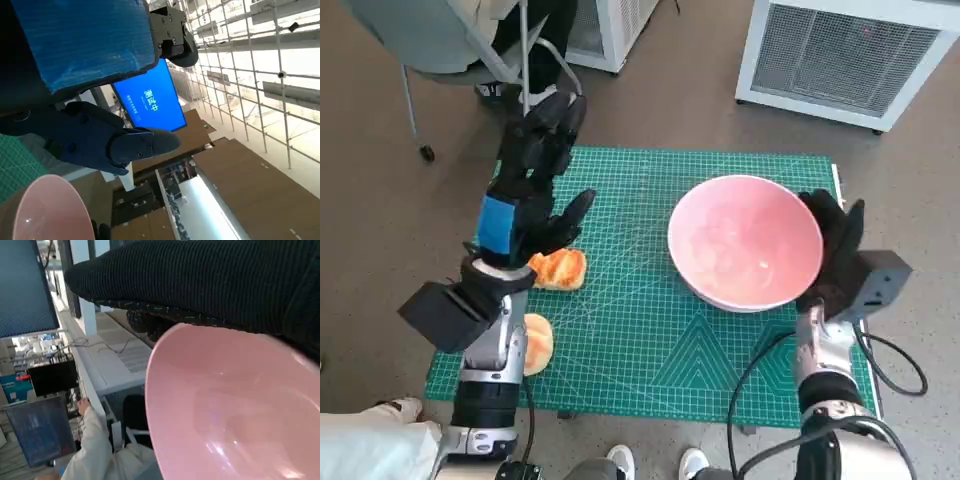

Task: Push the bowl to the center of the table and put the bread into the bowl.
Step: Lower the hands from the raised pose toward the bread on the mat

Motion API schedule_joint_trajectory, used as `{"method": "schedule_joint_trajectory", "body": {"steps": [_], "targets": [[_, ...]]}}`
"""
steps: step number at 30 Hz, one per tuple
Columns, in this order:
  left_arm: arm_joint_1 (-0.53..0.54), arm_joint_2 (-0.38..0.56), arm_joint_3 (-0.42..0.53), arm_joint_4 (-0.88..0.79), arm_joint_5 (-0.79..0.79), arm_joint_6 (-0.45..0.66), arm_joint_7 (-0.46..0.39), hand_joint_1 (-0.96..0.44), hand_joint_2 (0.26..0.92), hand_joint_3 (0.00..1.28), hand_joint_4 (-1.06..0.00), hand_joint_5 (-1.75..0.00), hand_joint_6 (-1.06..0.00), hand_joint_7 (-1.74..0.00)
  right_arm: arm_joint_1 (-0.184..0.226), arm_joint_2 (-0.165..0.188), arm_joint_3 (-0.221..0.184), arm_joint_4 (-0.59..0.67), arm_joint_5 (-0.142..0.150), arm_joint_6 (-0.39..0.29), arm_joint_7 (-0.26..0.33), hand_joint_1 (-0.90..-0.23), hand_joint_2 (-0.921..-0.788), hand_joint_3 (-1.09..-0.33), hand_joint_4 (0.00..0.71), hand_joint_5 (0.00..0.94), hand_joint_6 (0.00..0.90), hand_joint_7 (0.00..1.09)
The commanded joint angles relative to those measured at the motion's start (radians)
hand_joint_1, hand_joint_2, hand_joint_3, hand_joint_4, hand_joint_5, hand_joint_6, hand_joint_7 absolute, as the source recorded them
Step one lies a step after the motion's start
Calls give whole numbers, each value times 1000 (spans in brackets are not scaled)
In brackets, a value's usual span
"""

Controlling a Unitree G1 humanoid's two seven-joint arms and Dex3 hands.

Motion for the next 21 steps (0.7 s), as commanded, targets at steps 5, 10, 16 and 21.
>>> {"method": "schedule_joint_trajectory", "body": {"steps": [5, 10, 16, 21], "targets": [[28, 13, 8, -28, 13, -17, 19, -385, 921, 380, -249, -12, -52, -582, -29, 48, 23, 18, -20, 46, -33, -531, -921, -804, 279, 8, 259, 216], [35, 16, 9, -35, 21, -14, 31, -379, 921, 382, -251, -11, -61, -566, -41, 63, 43, 19, -36, 57, -44, -543, -921, -808, 283, 9, 269, 230], [43, 22, 10, -42, 28, -12, 44, -376, 921, 383, -249, -8, -69, -551, -55, 72, 59, 20, -56, 74, -50, -536, -921, -824, 302, 6, 229, 312], [45, 23, 12, -40, 33, -11, 55, -365, 921, 386, -248, -6, -77, -538, -62, 74, 68, 19, -57, 82, -42, -534, -921, -830, 309, 4, 187, 374]]}}
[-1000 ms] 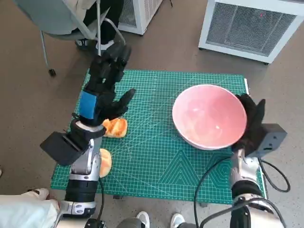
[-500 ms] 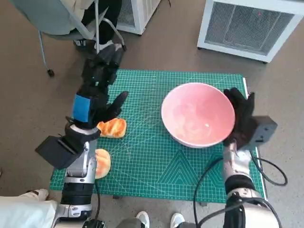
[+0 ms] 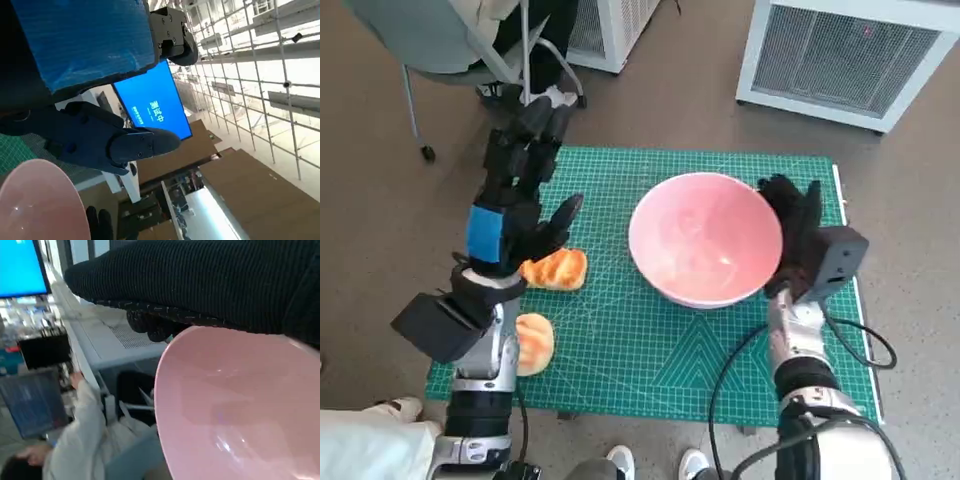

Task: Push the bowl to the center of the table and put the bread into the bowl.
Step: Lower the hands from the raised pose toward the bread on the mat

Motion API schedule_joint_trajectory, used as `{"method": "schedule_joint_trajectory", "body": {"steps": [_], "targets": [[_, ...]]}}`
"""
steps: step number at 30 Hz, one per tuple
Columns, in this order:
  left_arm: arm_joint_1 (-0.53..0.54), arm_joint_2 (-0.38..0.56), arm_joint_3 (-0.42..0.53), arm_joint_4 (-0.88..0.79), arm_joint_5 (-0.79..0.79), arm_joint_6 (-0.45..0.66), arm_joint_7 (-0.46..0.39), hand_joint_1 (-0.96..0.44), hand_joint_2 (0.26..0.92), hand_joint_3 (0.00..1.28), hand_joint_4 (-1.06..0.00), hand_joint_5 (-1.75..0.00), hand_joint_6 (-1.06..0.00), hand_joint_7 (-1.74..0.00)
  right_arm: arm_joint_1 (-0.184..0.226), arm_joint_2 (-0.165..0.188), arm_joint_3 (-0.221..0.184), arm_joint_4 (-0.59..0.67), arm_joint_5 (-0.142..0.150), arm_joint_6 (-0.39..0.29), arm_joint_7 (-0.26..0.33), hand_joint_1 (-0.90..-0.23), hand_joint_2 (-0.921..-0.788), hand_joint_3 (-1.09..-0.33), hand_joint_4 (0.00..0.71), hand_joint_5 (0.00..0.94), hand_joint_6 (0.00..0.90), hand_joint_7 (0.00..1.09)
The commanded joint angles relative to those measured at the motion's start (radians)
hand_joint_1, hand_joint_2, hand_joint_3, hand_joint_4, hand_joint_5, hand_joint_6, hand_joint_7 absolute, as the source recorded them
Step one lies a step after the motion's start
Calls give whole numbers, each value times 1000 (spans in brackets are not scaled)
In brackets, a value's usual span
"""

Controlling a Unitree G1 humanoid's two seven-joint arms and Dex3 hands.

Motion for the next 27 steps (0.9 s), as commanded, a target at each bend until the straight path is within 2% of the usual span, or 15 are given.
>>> {"method": "schedule_joint_trajectory", "body": {"steps": [1, 10, 16, 20, 22, 24, 27], "targets": [[10, 9, 4, -15, 11, -5, 13, -364, 921, 387, -248, -6, -79, -535, -2, 11, 7, 18, -13, 28, 0, -536, -921, -829, 311, 5, 183, 380], [18, 23, 9, -17, 16, -2, 22, -373, 921, 389, -249, -5, -89, -517, -9, -16, 17, 10, -15, 20, 7, -542, -921, -828, 311, 2, 161, 394], [21, 66, 17, 1, 43, -16, 17, -413, 921, 381, -251, -6, -95, -509, -18, -60, 30, -8, -32, -40, -13, -542, -921, -819, 310, 2, 168, 400], [11, 168, 14, 29, 128, -12, 0, -429, 921, 367, -254, -6, -92, -501, -26, -80, 42, -44, -48, -147, -17, -546, -921, -811, 311, 2, 177, 398], [5, 227, 8, 33, 177, 2, -13, -431, 921, 354, -254, -6, -88, -493, -28, -90, 45, -63, -48, -205, 4, -554, -921, -812, 311, 2, 179, 392], [-6, 312, -7, 31, 253, 31, -36, -433, 921, 339, -248, -4, -88, -485, -28, -103, 47, -103, -32, -298, 63, -568, -921, -813, 308, 1, 180, 386], [-22, 389, -26, 42, 320, 55, -57, -441, 921, 312, -236, -2, -110, -440, -24, -112, 56, -147, -21, -401, 114, -595, -921, -810, 306, 1, 184, 378]]}}
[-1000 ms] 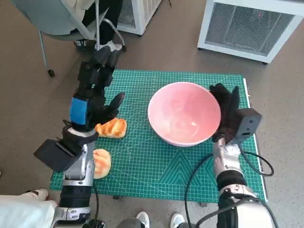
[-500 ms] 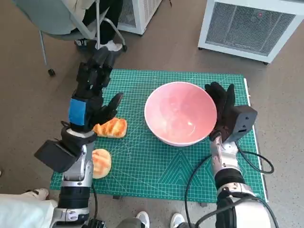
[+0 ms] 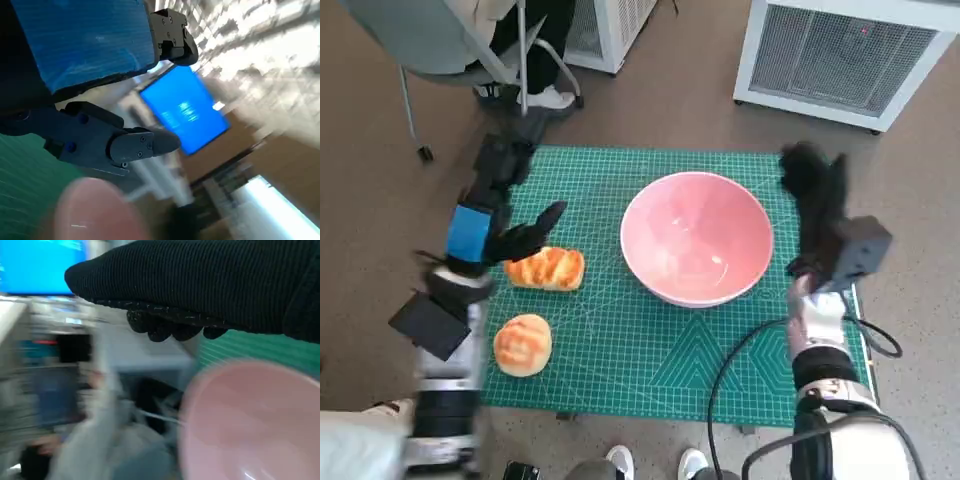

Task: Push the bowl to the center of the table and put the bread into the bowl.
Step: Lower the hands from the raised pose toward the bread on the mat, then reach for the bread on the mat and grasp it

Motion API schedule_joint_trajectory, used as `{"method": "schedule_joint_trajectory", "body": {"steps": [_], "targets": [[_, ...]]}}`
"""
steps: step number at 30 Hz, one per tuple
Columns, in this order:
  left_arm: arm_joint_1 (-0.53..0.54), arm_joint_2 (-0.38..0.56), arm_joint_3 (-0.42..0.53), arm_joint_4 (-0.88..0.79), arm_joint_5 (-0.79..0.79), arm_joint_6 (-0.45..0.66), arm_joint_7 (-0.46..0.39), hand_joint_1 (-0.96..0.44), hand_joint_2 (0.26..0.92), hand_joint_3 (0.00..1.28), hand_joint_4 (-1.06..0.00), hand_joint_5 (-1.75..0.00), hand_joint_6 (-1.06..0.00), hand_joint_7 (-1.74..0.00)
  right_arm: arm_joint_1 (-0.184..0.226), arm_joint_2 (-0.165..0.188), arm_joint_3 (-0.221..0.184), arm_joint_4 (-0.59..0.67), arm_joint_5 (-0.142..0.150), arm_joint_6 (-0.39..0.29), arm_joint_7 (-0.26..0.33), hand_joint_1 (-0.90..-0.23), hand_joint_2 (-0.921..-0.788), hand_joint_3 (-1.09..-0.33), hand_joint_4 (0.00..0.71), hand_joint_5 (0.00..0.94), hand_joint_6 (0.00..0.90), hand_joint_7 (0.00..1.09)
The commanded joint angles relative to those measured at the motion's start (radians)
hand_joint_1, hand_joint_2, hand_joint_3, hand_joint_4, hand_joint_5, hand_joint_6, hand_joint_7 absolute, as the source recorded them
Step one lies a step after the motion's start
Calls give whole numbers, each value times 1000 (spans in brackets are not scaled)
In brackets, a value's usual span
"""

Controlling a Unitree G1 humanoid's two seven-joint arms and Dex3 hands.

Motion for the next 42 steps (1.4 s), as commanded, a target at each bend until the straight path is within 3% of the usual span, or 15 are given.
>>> {"method": "schedule_joint_trajectory", "body": {"steps": [1, 5, 9, 16, 20, 28, 42], "targets": [[-36, 135, -28, 25, 110, 38, -39, -443, 921, 305, -234, -2, -115, -429, 3, -13, 15, -73, 21, -163, 97, -603, -921, -808, 307, 2, 186, 376], [-63, 193, -59, 57, 150, 59, -70, -428, 921, 234, -233, -1, -148, -356, 15, -8, 23, -140, 75, -264, 200, -614, -921, -796, 320, 7, 181, 362], [-92, 222, -91, 90, 165, 89, -108, -395, 921, 137, -229, 0, -179, -287, 25, -7, 41, -192, 120, -324, 284, -619, -921, -787, 337, 5, 199, 312], [-140, 248, -158, 146, 201, 147, -170, -347, 901, 15, -203, 0, -269, -106, 56, 9, 62, -280, 220, -325, 413, -628, -921, -772, 348, 5, 224, 286], [-175, 255, -204, 205, 240, 153, -193, -332, 877, 3, -194, 0, -292, -69, 75, 22, 71, -329, 259, -314, 453, -636, -921, -764, 359, 9, 232, 278], [-268, 251, -304, 381, 326, 137, -223, -275, 853, 0, -159, 0, -292, -31, 99, 38, 84, -387, 287, -290, 485, -643, -921, -751, 377, 13, 261, 279], [-416, 192, -453, 661, 460, 169, -205, -221, 844, 0, -49, 0, -215, 0, 116, 39, 84, -420, 288, -267, 489, -638, -921, -738, 390, 11, 283, 274]]}}
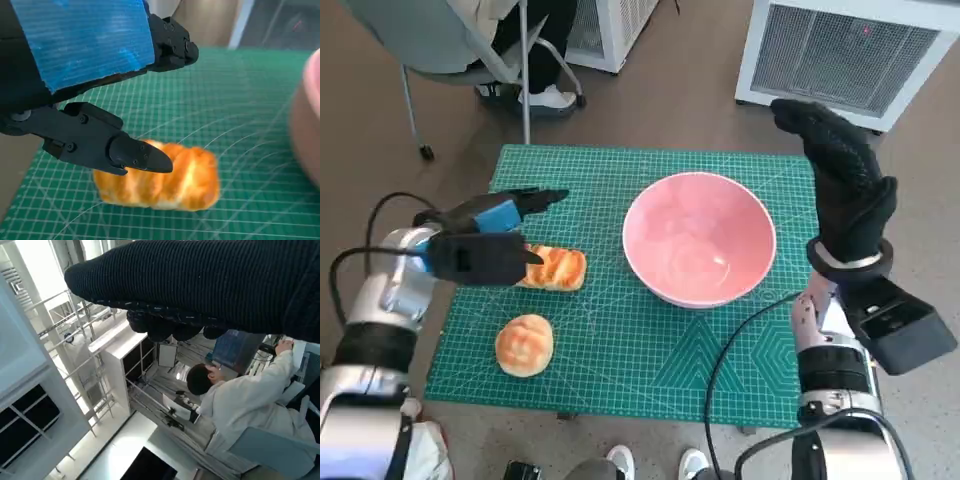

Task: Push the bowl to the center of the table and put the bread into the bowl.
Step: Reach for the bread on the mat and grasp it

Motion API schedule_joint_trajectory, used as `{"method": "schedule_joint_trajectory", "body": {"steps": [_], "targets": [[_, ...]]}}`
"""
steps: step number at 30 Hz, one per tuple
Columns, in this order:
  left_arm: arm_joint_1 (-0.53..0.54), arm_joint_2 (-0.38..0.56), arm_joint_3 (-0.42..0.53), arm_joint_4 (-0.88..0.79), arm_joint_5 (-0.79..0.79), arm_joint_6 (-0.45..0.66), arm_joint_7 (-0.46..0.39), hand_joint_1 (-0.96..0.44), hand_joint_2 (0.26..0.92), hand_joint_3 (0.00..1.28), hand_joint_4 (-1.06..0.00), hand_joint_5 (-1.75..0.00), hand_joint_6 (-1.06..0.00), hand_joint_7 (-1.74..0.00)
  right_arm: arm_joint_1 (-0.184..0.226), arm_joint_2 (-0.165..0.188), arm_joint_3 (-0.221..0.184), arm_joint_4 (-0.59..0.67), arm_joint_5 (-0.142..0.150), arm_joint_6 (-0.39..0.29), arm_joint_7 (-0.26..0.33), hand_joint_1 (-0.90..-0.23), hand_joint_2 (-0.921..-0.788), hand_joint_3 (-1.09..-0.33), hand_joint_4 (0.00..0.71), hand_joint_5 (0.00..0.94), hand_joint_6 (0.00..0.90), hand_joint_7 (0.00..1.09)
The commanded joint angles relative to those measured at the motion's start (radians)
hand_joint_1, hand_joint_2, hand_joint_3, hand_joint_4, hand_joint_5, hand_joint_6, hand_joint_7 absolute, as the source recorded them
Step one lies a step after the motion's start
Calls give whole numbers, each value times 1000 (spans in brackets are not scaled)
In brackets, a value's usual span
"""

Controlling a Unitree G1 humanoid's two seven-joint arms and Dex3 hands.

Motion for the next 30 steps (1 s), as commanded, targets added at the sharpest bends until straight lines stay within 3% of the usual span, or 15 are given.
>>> {"method": "schedule_joint_trajectory", "body": {"steps": [1, 12, 19, 27, 30], "targets": [[-46, -24, -42, 74, 41, 13, 15, -220, 841, 0, -45, 0, -211, 0, 28, 4, 0, -4, 9, 17, 9, -637, -921, -738, 390, 10, 284, 273], [-86, -63, -104, 173, 89, 59, 20, -283, 798, 0, -22, 0, -151, 0, 34, -3, -7, 1, -12, 8, -6, -644, -921, -735, 392, 6, 289, 262], [-101, -98, -154, 216, 106, 143, -42, -277, 794, 0, -62, -11, -133, 0, 39, -7, -9, 8, -37, 3, -32, -633, -921, -734, 391, 4, 290, 258], [-88, -110, -176, 205, 101, 153, -51, -290, 791, 0, -88, -10, -170, -15, 39, -2, -7, 13, -47, 14, -49, -628, -921, -734, 391, 3, 292, 255], [-83, -120, -181, 218, 98, 143, -34, -247, 795, 2, -165, -21, -244, -29, 39, 1, -6, 14, -55, 20, -60, -627, -921, -734, 392, 3, 290, 252]]}}
